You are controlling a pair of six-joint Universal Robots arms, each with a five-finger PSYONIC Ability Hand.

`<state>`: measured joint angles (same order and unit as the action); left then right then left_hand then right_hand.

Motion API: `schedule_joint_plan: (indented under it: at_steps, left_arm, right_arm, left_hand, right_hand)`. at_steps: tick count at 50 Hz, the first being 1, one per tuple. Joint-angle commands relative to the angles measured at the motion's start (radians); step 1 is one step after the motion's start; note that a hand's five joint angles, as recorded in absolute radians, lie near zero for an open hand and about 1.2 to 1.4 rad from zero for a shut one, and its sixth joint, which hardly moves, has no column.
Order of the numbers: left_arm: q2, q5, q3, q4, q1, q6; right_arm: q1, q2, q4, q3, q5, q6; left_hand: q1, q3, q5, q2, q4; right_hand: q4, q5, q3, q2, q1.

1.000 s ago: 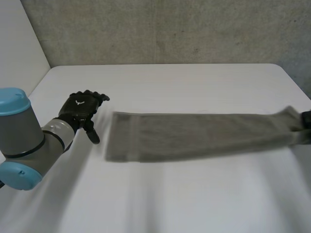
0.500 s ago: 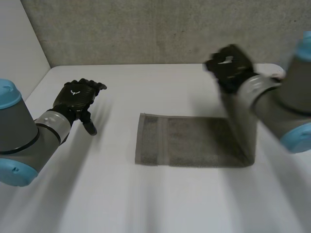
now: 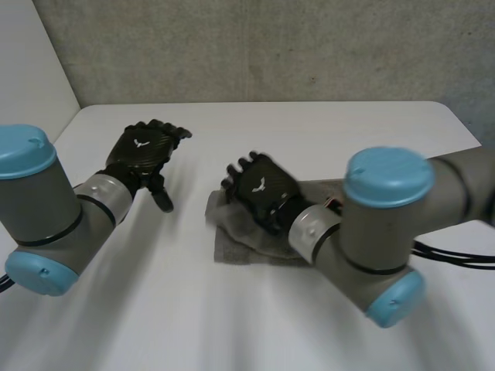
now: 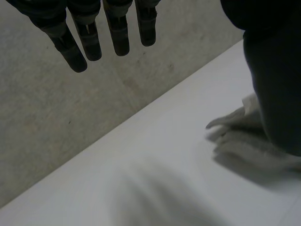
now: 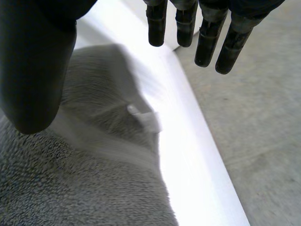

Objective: Fold the towel.

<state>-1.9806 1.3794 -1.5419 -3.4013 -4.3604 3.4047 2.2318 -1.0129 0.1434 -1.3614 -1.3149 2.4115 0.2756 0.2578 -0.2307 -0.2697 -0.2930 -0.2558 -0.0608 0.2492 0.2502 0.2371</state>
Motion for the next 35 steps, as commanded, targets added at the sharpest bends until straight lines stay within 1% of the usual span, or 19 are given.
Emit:
schedule_joint_plan:
  at_steps: [1,3,5,6,8,9,12,13,16,22,24,25,27,28,29,30,32,33,35]
  left_arm:
    - [-0.004,0.001,0.029,-0.006,0.08,-0.002]
    - [-0.014,0.001,0.035,-0.007,0.096,-0.005]
    - [-0.041,0.003,0.058,-0.007,0.137,-0.013]
    - [-0.041,0.003,0.058,-0.007,0.137,-0.013]
    - [-0.078,0.018,0.091,-0.007,0.182,-0.019]
    - [-0.078,0.018,0.091,-0.007,0.182,-0.019]
    - [-0.127,0.047,0.127,-0.006,0.217,-0.018]
    - [-0.151,0.062,0.147,-0.006,0.234,-0.013]
    - [-0.2,0.092,0.178,-0.006,0.258,-0.01]
    - [-0.27,0.141,0.213,-0.004,0.263,-0.008]
    - [-0.303,0.165,0.221,0.002,0.265,-0.007]
    - [-0.303,0.165,0.221,0.002,0.265,-0.007]
    - [-0.32,0.176,0.213,0.005,0.265,-0.007]
    - [-0.32,0.176,0.213,0.005,0.265,-0.007]
    - [-0.322,0.178,0.204,0.008,0.268,-0.008]
    - [-0.322,0.178,0.204,0.008,0.268,-0.008]
    - [-0.319,0.179,0.178,0.025,0.275,-0.01]
    - [-0.319,0.179,0.178,0.025,0.275,-0.01]
    - [-0.31,0.179,0.154,0.062,0.297,-0.013]
  right_arm:
    - [-0.121,-0.193,-0.008,-0.142,-0.004,0.224]
    - [-0.15,-0.214,-0.016,-0.179,-0.003,0.247]
    - [-0.216,-0.246,-0.033,-0.249,-0.003,0.261]
    - [-0.216,-0.246,-0.033,-0.249,-0.003,0.261]
    - [-0.285,-0.268,-0.041,-0.329,0.008,0.259]
    - [-0.285,-0.268,-0.041,-0.329,0.008,0.259]
    - [-0.343,-0.273,-0.038,-0.392,0.009,0.259]
    - [-0.365,-0.273,-0.033,-0.416,0.009,0.258]
    - [-0.403,-0.27,-0.027,-0.458,0.009,0.258]
    - [-0.445,-0.259,-0.015,-0.484,0.036,0.256]
    - [-0.457,-0.25,0.001,-0.487,0.037,0.255]
    - [-0.457,-0.25,0.001,-0.487,0.037,0.255]
    - [-0.46,-0.218,0.018,-0.479,0.026,0.255]
    - [-0.46,-0.217,0.018,-0.479,0.026,0.255]
    - [-0.462,-0.199,0.022,-0.475,0.022,0.255]
    - [-0.462,-0.199,0.022,-0.475,0.022,0.255]
    - [-0.46,-0.182,0.025,-0.464,0.002,0.252]
    - [-0.46,-0.182,0.025,-0.464,0.002,0.252]
    - [-0.456,-0.182,0.031,-0.452,-0.03,0.244]
  left_hand:
    - [-0.074,-0.056,0.204,0.068,0.091]
    - [-0.074,-0.056,0.204,0.068,0.091]
    - [-0.068,-0.05,0.198,0.062,0.085]
    - [-0.068,-0.05,0.198,0.062,0.085]
    - [-0.068,-0.05,0.198,0.062,0.085]
    - [-0.068,-0.05,0.198,0.062,0.085]
    - [-0.065,-0.047,0.195,0.059,0.082]
    - [-0.068,-0.05,0.198,0.062,0.085]
    - [-0.065,-0.047,0.195,0.059,0.082]
    - [-0.056,-0.038,0.186,0.05,0.074]
    - [-0.05,-0.033,0.18,0.045,0.068]
    - [-0.05,-0.033,0.18,0.044,0.068]
    - [-0.047,-0.03,0.177,0.042,0.065]
    - [-0.047,-0.03,0.177,0.042,0.065]
    - [-0.047,-0.03,0.177,0.042,0.065]
    - [-0.047,-0.03,0.177,0.042,0.065]
    - [-0.044,-0.027,0.174,0.039,0.062]
    - [-0.044,-0.027,0.174,0.039,0.062]
    - [-0.044,-0.027,0.174,0.039,0.062]
  right_hand:
    - [0.081,0.061,-0.075,-0.076,-0.063]
    - [0.081,0.061,-0.075,-0.076,-0.063]
    - [0.081,0.061,-0.075,-0.076,-0.063]
    - [0.081,0.061,-0.075,-0.076,-0.063]
    - [0.081,0.061,-0.075,-0.076,-0.063]
    - [0.081,0.061,-0.075,-0.076,-0.063]
    - [0.081,0.061,-0.075,-0.076,-0.063]
    - [0.031,0.01,-0.024,-0.025,-0.012]
    - [-0.008,-0.029,0.015,0.014,0.027]
    - [-0.067,-0.087,0.074,0.073,0.086]
    - [-0.157,-0.178,0.164,0.163,0.176]
    - [-0.158,-0.178,0.165,0.164,0.177]
    - [-0.31,-0.33,0.316,0.315,0.328]
    - [-0.311,-0.331,0.317,0.316,0.329]
    - [-0.424,-0.444,0.431,0.43,0.443]
    - [-0.425,-0.446,0.432,0.431,0.444]
    - [-0.7,-0.72,0.706,0.705,0.718]
    - [-0.701,-0.722,0.708,0.707,0.72]
    - [-1.046,-1.066,1.052,1.051,1.065]
